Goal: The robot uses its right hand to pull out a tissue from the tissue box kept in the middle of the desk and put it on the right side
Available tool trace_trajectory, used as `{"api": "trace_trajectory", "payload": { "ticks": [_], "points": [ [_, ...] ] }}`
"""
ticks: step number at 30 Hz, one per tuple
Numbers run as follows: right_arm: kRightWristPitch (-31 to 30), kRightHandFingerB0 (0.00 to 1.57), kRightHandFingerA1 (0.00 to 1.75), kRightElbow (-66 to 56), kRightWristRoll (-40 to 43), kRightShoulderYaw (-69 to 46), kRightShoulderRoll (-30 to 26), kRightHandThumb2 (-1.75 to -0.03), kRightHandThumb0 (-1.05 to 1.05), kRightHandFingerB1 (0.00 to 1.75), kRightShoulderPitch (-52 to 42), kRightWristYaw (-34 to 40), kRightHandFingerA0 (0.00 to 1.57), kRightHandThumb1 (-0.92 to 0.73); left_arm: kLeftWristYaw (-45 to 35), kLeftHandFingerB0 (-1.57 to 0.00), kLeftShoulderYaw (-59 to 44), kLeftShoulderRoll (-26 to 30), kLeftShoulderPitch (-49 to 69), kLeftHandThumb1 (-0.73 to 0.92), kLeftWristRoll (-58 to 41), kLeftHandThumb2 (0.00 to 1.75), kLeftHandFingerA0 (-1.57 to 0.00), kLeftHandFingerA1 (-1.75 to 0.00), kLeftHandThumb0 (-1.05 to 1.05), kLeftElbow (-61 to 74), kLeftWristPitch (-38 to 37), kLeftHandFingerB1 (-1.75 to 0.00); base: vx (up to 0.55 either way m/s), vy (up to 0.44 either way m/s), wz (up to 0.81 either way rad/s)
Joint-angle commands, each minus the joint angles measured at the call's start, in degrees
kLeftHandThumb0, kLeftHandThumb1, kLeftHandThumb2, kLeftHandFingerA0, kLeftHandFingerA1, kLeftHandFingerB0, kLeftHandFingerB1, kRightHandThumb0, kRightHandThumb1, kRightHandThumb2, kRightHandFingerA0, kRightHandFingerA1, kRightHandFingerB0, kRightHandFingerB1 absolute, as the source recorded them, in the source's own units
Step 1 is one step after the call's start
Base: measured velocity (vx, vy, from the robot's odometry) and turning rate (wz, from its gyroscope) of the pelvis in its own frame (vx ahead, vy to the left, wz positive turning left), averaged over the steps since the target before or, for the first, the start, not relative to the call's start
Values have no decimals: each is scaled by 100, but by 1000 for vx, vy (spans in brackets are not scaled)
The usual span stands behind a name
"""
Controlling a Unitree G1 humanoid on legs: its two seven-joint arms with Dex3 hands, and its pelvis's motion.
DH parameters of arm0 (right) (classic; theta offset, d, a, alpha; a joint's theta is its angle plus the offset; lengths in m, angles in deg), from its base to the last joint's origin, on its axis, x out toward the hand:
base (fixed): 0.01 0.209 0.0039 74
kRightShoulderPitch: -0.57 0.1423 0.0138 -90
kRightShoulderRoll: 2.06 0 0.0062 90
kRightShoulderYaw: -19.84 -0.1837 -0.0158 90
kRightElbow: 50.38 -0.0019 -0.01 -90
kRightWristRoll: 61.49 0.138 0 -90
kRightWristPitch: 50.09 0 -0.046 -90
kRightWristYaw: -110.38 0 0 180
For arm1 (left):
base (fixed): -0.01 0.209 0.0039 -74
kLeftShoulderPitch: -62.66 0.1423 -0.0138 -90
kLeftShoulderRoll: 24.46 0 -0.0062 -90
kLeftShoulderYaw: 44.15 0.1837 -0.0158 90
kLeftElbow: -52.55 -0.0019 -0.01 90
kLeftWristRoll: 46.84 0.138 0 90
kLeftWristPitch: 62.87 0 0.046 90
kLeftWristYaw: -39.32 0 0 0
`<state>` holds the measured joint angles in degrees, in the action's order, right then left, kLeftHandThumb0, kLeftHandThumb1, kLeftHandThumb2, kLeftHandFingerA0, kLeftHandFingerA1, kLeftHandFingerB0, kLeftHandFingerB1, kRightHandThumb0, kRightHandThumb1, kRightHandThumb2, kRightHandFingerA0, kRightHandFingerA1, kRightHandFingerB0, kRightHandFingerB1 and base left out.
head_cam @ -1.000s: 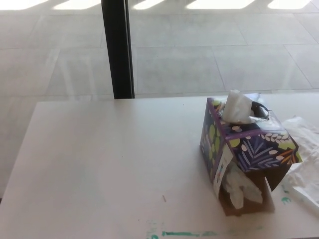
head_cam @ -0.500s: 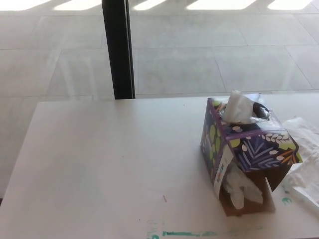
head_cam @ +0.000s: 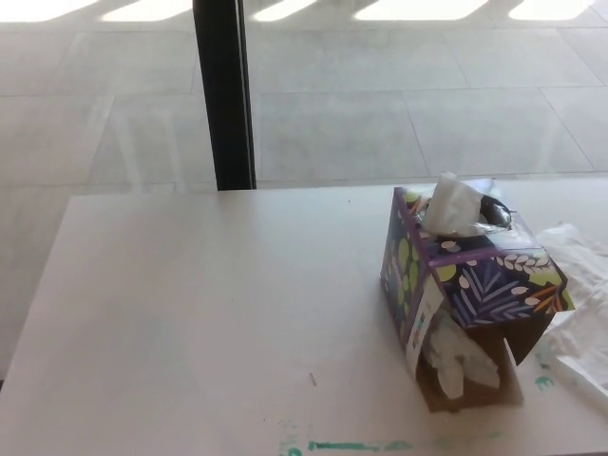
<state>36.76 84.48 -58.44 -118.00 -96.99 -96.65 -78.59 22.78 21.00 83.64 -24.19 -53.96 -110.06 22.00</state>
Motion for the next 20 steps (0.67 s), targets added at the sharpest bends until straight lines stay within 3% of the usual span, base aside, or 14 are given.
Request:
{"api": "trace_trajectory", "payload": {
  "ticks": [1,2,3,4,5,10,11,12,13,14,16,17,18,20],
  "points": [
    [445,17,73,142,513,185,-60,-102,-79,54,-19,-299,61,-66,68,-42,-143,34,95,92,-201,96,-71,-136,-105,24,0,-112,0,0,0],
    [314,22,71,-241,513,289,41,-64,-78,47,-195,-342,64,-81,94,-42,-143,31,114,92,-181,95,-65,-130,-105,-28,-20,-106,0,0,0],
    [255,26,77,-527,495,406,104,-103,-77,58,-364,-359,64,-63,138,-43,-140,19,142,92,-168,95,-69,-131,-105,-55,-7,-107,0,0,0],
    [139,34,77,-736,514,496,127,-104,-73,58,-470,-379,60,-62,161,-44,-130,18,155,92,-160,96,-70,-130,-105,-56,12,-107,0,0,0],
    [80,45,77,-803,552,539,129,-64,-76,51,-503,-392,55,-81,149,-44,-133,19,162,92,-169,96,-68,-130,-105,-50,21,-108,0,0,0],
    [-32,46,76,-980,749,660,42,-64,-76,52,-585,-387,51,-81,122,-43,-233,-15,142,92,-276,94,-69,-129,-105,-51,-58,-105,0,0,0],
    [-57,50,76,-995,757,704,52,-102,-77,61,-546,-350,61,-60,10,-39,-468,-73,130,92,-519,91,-63,-138,-105,-36,-101,-114,0,0,0],
    [-60,50,76,-1003,769,719,48,-102,-77,61,-566,-347,61,-60,-8,-39,-506,-84,150,92,-539,91,-63,-138,-105,-35,-111,-114,0,0,0],
    [-47,50,75,-1042,763,777,44,-102,-76,60,-619,-376,63,-59,-34,-38,-546,-101,187,92,-541,91,-63,-141,-105,-18,-155,-112,0,0,0],
    [64,54,73,-1035,675,926,5,-63,-77,49,-678,-471,69,-78,-82,-37,-607,-133,216,92,-585,89,-60,-147,-105,20,-235,-119,0,0,0],
    [121,51,63,-1015,472,1335,-135,-63,-76,45,-771,-780,68,-76,-152,-34,-665,-172,266,92,-614,88,-57,-145,-105,92,-373,-120,0,0,0],
    [237,53,68,-1076,367,1546,-187,-84,-81,54,-853,-832,69,-59,-159,-35,-686,-177,254,92,-618,89,-60,-143,-105,114,-348,-117,0,0,0],
    [252,53,68,-1082,377,1593,-204,-84,-81,54,-870,-829,69,-59,-162,-35,-690,-178,254,92,-618,89,-60,-143,-105,118,-346,-117,0,0,0],
    [214,61,64,-1254,278,1923,-305,-63,-78,46,-990,-1046,72,-76,-185,-37,-702,-188,264,92,-629,89,-59,-143,-105,120,-359,-114,0,0,0]
  ]
}}
